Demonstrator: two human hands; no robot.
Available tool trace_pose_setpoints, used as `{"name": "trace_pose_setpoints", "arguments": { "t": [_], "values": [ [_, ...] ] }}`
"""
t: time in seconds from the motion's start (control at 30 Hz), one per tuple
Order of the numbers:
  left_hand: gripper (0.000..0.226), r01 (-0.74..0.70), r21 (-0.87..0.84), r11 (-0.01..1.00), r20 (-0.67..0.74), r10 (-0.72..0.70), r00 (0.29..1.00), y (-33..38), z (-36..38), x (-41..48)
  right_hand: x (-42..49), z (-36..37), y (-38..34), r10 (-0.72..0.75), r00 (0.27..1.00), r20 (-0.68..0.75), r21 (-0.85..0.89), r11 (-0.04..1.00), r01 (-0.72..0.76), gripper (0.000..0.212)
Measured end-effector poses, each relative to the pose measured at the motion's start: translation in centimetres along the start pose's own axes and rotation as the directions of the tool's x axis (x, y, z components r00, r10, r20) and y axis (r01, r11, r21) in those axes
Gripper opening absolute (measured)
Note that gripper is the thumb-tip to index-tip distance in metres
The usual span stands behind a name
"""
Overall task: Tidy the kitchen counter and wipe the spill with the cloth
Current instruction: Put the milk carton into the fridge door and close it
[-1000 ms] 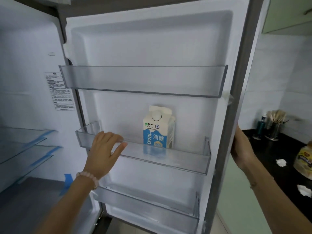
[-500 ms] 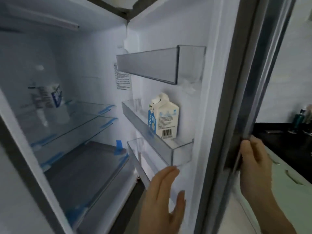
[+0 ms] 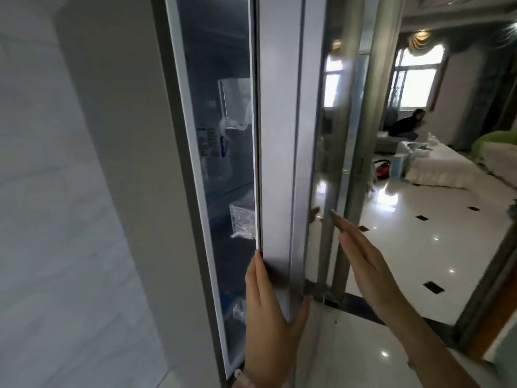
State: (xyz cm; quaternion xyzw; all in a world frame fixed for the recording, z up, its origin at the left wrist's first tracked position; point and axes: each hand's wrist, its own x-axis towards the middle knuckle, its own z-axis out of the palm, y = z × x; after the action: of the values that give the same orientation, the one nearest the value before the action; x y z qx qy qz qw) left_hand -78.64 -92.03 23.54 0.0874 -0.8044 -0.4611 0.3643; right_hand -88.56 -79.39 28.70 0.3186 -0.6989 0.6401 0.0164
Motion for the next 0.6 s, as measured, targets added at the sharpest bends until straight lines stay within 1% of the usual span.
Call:
{"name": "trace_pose_setpoints", "arguments": {
  "t": [0.07, 0.13, 0.2, 0.3, 0.37, 0.47, 0.6],
  "values": [
    [0.098, 0.015, -0.002, 1.000, 0.000, -0.015, 1.000, -0.6, -0.9, 0.6, 1.9, 0.5, 1.2, -0.001, 0.997, 0.074, -0.037, 0.999, 0.004, 0.043],
    [0.095, 0.034, 0.057, 0.998, -0.014, -0.033, 0.999, -1.0, -1.6, 0.9, 3.2, 1.1, 2.4, -0.042, 0.993, 0.111, -0.105, 0.993, 0.053, 0.046],
    [0.088, 0.050, 0.131, 0.990, -0.124, -0.034, 0.992, -1.8, -2.1, 1.4, 4.2, 1.8, 3.5, -0.088, 0.982, 0.165, -0.155, 0.981, 0.114, 0.054],
    [0.073, 0.056, 0.181, 0.982, -0.312, 0.003, 0.950, -3.3, -2.4, 2.2, 5.5, 3.2, 4.8, -0.133, 0.958, 0.254, -0.267, 0.942, 0.202, 0.052],
    [0.061, 0.068, 0.234, 0.970, -0.385, 0.028, 0.923, -4.1, -2.8, 3.1, 6.4, 4.3, 5.2, -0.156, 0.939, 0.306, -0.308, 0.917, 0.253, 0.056],
    [0.048, 0.115, 0.235, 0.965, -0.462, 0.006, 0.887, -4.7, -3.5, 4.5, 7.5, 5.8, 5.9, -0.177, 0.911, 0.373, -0.370, 0.872, 0.321, 0.061],
    [0.045, 0.134, 0.214, 0.968, -0.496, -0.011, 0.868, -5.3, -3.8, 5.1, 8.0, 6.1, 6.5, -0.194, 0.889, 0.414, -0.407, 0.835, 0.371, 0.071]
  ]
}}
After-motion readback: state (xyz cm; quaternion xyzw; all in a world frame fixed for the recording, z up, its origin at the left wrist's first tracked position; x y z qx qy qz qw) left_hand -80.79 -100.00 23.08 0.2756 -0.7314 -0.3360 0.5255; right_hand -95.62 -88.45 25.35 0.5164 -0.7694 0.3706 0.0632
